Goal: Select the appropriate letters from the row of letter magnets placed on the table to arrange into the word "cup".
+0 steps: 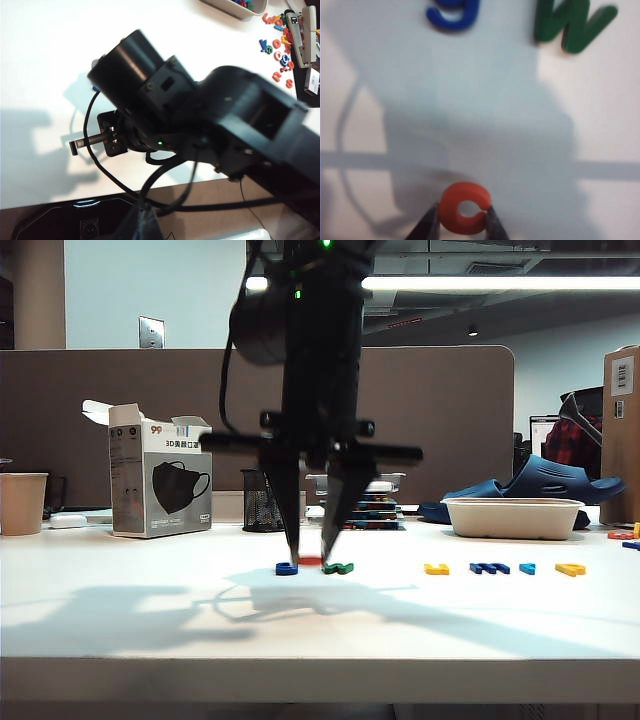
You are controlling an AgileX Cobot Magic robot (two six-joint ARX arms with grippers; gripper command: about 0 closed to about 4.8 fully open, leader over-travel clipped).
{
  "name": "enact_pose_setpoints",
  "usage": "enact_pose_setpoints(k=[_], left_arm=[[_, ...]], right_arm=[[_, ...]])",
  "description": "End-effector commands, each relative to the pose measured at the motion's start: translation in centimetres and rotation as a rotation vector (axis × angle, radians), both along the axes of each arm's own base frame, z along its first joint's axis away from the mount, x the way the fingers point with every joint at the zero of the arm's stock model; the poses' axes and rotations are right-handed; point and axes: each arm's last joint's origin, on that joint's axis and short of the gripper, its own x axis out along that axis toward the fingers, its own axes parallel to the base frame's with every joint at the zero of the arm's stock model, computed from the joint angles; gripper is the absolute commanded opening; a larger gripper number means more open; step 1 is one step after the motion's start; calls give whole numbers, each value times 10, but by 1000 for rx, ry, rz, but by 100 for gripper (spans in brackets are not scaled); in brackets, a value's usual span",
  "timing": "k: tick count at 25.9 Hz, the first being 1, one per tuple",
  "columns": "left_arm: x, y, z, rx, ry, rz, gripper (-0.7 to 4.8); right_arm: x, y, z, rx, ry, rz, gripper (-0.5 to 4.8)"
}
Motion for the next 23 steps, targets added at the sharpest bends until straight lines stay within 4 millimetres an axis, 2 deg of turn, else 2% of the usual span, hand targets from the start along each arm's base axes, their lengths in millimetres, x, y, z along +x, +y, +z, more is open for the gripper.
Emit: enact_pose_setpoints(k=[1,11,23], left_arm=[[-1,0,2,-13,-9,1,-5],[-1,0,2,-13,-9,1,-5],[-1,0,2,-13,-9,1,-5]], right_arm=[[-3,-1,-9,-5,7,0,94],[-8,-1,-22,-19,21,3,94],[-7,0,-22,-11,13,4,94]])
